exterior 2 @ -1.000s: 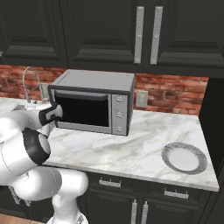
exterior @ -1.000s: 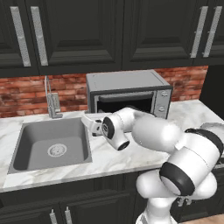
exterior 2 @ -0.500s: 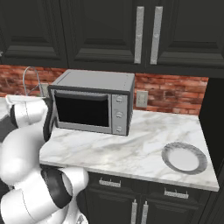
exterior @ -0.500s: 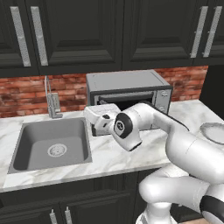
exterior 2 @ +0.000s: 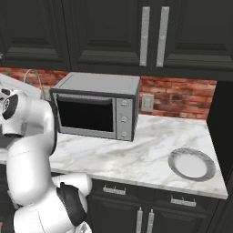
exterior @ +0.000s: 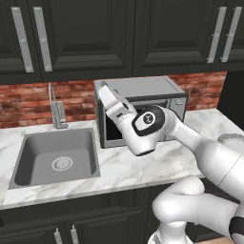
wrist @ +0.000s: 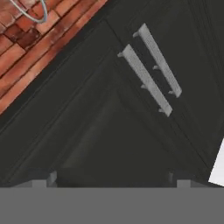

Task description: Pick up the bagel from the plate, place it on the toaster oven rack, close the door, and set the timer.

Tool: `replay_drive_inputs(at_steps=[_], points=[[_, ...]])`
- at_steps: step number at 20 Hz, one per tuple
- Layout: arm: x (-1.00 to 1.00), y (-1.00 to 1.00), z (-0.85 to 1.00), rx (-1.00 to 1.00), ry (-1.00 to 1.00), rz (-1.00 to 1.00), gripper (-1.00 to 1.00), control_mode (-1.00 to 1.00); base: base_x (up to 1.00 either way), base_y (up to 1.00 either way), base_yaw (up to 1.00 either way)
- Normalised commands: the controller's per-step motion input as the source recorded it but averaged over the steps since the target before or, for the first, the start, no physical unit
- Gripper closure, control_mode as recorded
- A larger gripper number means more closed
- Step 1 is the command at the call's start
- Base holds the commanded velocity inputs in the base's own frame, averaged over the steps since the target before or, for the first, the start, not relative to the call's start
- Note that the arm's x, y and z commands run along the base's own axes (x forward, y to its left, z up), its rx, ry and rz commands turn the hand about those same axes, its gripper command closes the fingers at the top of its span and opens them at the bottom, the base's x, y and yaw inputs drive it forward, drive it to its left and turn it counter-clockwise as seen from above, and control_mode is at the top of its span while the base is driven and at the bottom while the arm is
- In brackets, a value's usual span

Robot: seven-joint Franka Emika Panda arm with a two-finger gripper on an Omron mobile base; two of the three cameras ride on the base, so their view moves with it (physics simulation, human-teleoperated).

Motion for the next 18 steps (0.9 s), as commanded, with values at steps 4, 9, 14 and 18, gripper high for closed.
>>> replay_drive_inputs(at_steps=[4,9,14,18], points=[[-0.43,0.00,0.82,0.58,0.15,-0.01,-1.00,-1.00,0.00,0.00,0.00],[-0.48,-0.28,0.55,0.65,0.29,-0.06,-1.00,-1.00,0.00,0.00,0.00],[-0.52,-0.80,0.03,0.65,0.32,-0.12,-1.00,-1.00,0.00,0.00,0.00],[-0.41,-0.90,-0.01,0.63,0.33,-0.19,-1.00,-1.00,0.00,0.00,0.00]])
